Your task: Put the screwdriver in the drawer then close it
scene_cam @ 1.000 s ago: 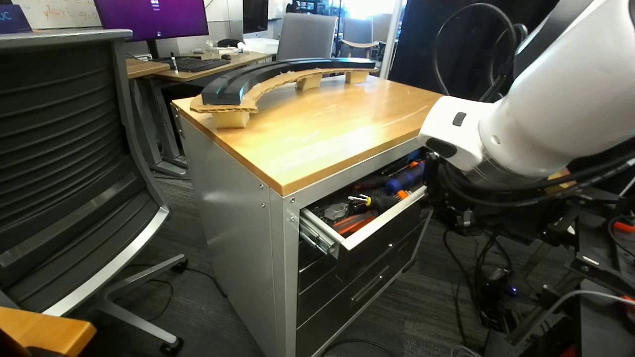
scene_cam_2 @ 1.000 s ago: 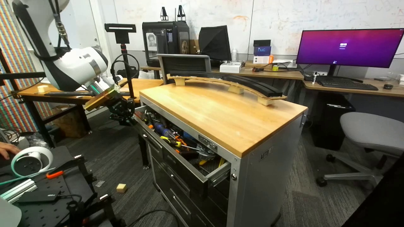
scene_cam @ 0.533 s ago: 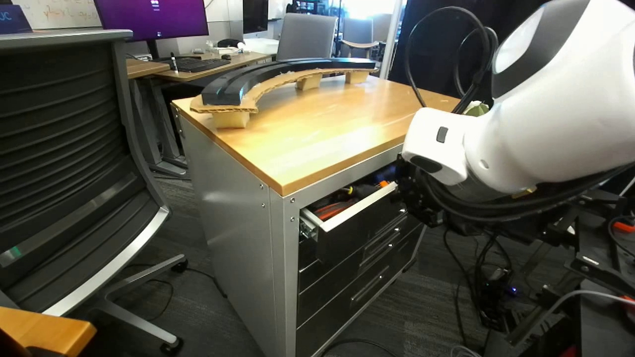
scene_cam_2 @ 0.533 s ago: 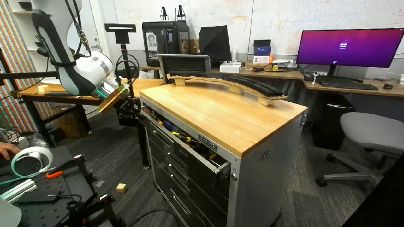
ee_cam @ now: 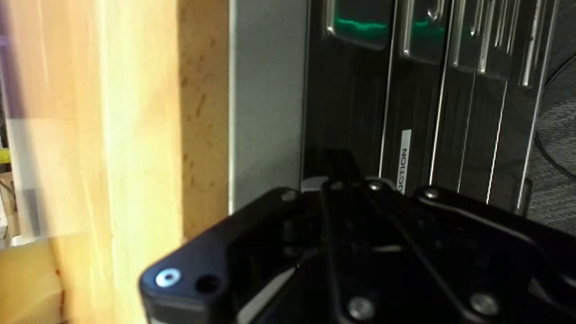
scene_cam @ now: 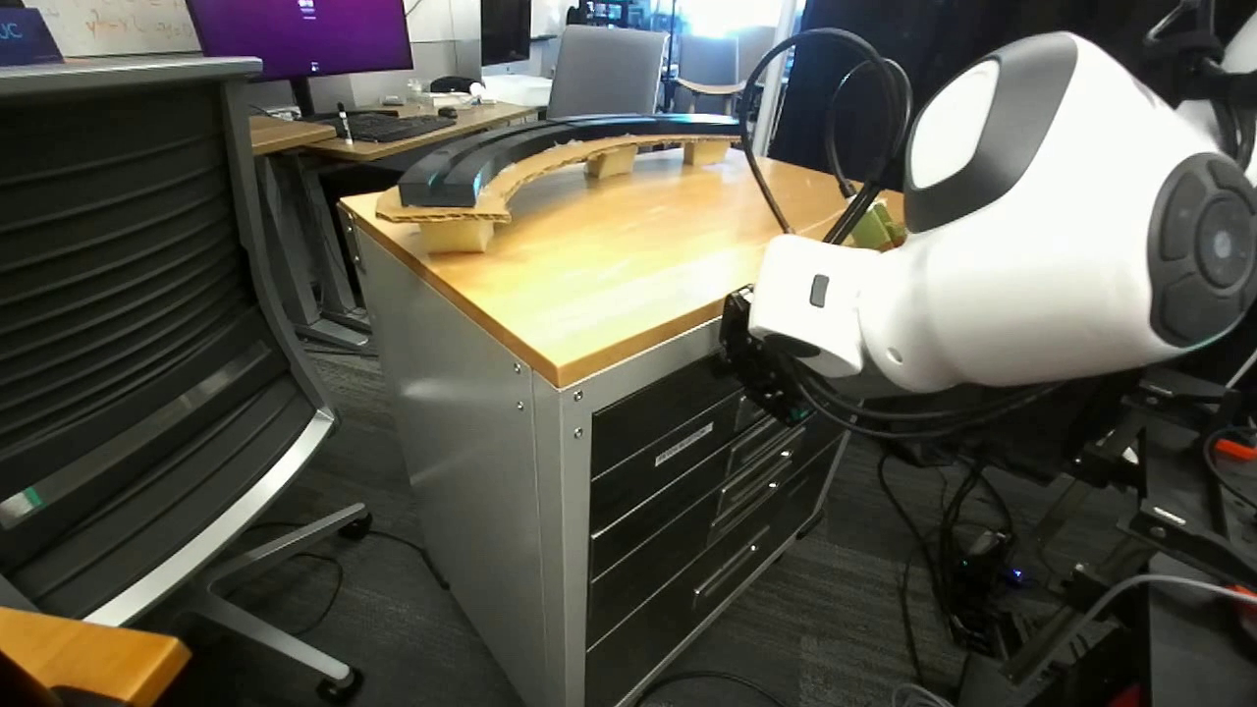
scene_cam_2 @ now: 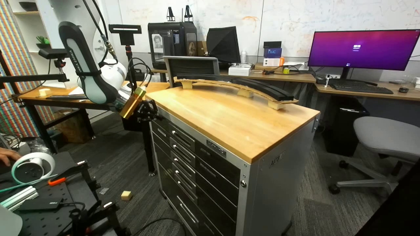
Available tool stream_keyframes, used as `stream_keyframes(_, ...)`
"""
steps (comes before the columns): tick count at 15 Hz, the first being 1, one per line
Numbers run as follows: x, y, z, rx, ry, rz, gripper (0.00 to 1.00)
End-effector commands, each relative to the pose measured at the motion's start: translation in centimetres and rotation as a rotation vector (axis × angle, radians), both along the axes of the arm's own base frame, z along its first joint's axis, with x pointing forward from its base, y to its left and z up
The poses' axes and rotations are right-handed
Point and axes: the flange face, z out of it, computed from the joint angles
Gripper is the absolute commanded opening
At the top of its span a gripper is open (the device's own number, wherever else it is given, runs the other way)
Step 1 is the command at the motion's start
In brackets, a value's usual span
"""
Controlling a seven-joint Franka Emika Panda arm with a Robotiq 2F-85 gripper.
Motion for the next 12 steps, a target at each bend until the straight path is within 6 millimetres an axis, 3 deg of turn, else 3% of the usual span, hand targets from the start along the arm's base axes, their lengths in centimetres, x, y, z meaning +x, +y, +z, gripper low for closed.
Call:
stream_keyframes(1, 2.4, 1.3, 1.3, 0.032, -0.075, 0.006, 0.00)
stream_keyframes(2, 2.0, 1.0, 1.7, 0.043, -0.053, -0.025, 0.26)
stream_keyframes(3, 1.5, 0.7, 2.1, 0.059, -0.030, -0.057, 0.27)
stream_keyframes(5, -0.4, 0.2, 3.9, 0.109, 0.050, -0.157, 0.40)
stream_keyframes(12, -2.9, -2.0, 13.1, 0.253, 0.161, -0.535, 0.94)
